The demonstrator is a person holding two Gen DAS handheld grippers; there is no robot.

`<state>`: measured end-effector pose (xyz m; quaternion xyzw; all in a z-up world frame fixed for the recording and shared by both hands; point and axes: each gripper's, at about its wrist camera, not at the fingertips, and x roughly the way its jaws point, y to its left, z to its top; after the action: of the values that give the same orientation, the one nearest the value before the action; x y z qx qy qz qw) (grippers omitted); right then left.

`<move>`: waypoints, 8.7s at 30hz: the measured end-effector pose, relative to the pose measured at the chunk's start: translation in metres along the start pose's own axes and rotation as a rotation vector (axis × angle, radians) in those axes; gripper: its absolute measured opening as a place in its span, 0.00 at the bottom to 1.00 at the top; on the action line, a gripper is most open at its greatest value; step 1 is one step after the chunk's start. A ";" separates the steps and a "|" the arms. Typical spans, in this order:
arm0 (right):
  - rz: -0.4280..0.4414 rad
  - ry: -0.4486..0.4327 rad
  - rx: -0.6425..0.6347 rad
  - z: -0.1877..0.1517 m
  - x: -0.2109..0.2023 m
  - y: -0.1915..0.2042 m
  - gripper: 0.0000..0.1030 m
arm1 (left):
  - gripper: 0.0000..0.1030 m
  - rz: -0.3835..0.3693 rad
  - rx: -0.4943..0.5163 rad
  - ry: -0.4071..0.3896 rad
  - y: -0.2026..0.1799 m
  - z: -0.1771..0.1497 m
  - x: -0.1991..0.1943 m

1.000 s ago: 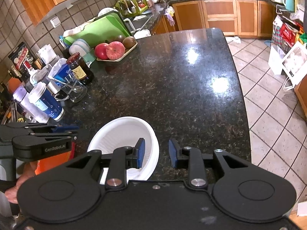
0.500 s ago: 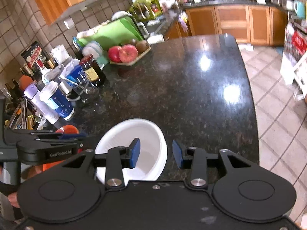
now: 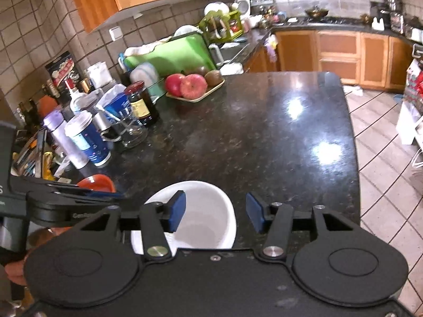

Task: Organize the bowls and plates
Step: 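Grasp the stacked white bowls' rim with the left tool while the right tool grips it, then carry the stacked white bowls with both tools toward the orange plate stack, then lower the stacked white bowls onto the orange plates with both tools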

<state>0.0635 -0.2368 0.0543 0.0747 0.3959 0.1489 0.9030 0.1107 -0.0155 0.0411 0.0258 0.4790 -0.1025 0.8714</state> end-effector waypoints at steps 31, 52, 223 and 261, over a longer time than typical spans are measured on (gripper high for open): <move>0.071 0.308 0.031 -0.012 0.061 -0.016 0.37 | 0.30 -0.056 -0.074 0.124 -0.012 -0.001 0.036; 0.053 0.309 0.029 -0.007 0.059 -0.021 0.23 | 0.30 -0.034 -0.093 0.138 -0.019 0.005 0.037; 0.008 0.331 0.073 -0.038 0.156 0.194 0.36 | 0.29 -0.058 -0.364 0.067 0.287 -0.075 -0.009; -0.210 0.264 0.126 -0.046 0.112 0.104 0.24 | 0.24 -0.177 -0.124 0.146 0.161 -0.039 0.049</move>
<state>0.0800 -0.1014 -0.0281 0.0692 0.5250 0.0372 0.8475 0.1365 0.1395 -0.0294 -0.0632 0.5468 -0.1472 0.8218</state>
